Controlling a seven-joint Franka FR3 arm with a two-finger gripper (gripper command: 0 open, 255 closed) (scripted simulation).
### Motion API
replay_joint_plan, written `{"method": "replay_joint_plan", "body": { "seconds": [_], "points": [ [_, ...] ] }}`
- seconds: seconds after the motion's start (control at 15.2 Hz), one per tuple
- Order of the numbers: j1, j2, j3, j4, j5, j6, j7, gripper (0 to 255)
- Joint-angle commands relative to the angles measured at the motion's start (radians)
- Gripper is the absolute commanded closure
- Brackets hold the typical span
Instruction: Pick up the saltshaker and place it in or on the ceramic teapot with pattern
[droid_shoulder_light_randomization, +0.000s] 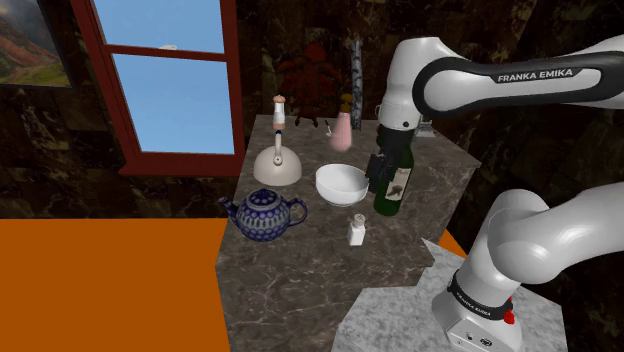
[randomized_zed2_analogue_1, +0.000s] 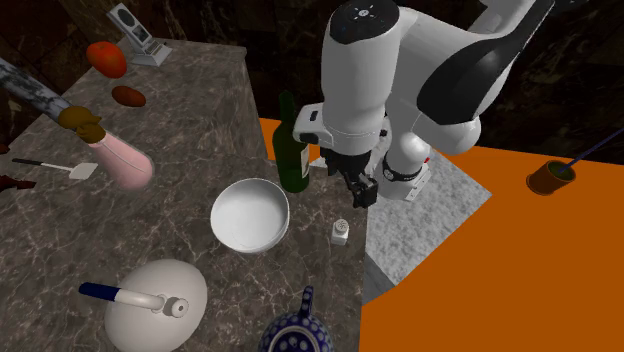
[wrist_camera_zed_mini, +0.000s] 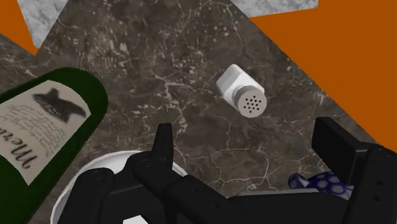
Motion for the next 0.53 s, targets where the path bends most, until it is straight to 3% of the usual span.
{"method": "replay_joint_plan", "body": {
  "seconds": [0.0,0.26,0.46],
  "points": [
    [0.016,0.016,0.020,-0.052,0.007,0.081,0.000,0],
    [0.054,0.088,0.070,-0.132,0.026,0.254,0.009,0],
    [0.056,0.104,0.073,-0.153,0.029,0.292,0.009,0]
  ]
}}
